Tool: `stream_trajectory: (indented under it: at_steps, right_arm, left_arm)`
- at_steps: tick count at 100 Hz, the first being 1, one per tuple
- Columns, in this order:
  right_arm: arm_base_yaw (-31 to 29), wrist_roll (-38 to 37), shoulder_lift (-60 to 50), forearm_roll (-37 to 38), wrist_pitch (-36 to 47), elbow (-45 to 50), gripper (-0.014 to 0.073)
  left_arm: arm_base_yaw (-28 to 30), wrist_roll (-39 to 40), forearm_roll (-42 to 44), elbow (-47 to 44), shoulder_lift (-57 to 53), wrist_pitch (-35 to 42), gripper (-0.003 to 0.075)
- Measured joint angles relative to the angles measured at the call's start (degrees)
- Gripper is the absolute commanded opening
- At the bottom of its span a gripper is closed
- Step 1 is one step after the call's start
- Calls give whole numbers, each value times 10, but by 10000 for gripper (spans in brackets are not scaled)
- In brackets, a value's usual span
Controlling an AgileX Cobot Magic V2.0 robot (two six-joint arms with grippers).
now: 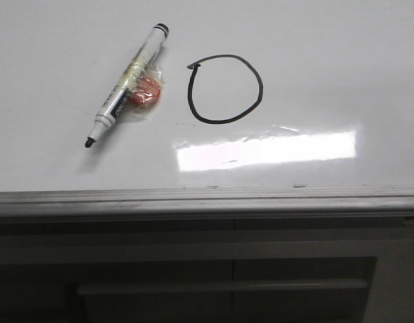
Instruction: Write number 0 on whiteboard
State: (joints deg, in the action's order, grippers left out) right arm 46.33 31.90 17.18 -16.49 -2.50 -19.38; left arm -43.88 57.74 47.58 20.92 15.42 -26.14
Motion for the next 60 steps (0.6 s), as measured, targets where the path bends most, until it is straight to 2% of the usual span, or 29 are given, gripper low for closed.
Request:
stream_trajectory:
  at_steps: [10,15,27,43,51,60]
  right_arm:
    - [0,0,0,0,0,0,-55]
    - [0,0,0,0,1,0,-55]
    - [0,-1,0,0,2,0,-55]
    - [0,-1,0,0,3,0,-55]
    - [0,-1,0,0,3,0,-55]
    - [0,-1,-1,0,3,0,-55]
  left_arm:
    - [20,-32,8,-36,-27,24,-20]
    - [35,-88,-24,-54,-45,29,-20]
    - [89,-256,-162,-100,-94,42,-20]
    - [196,-465,-347,-176,-152,128,-20]
    - [254,-518,-411,-210,-156,175,-20]
    - [321,-541,-439,-212,-156,183,-20]
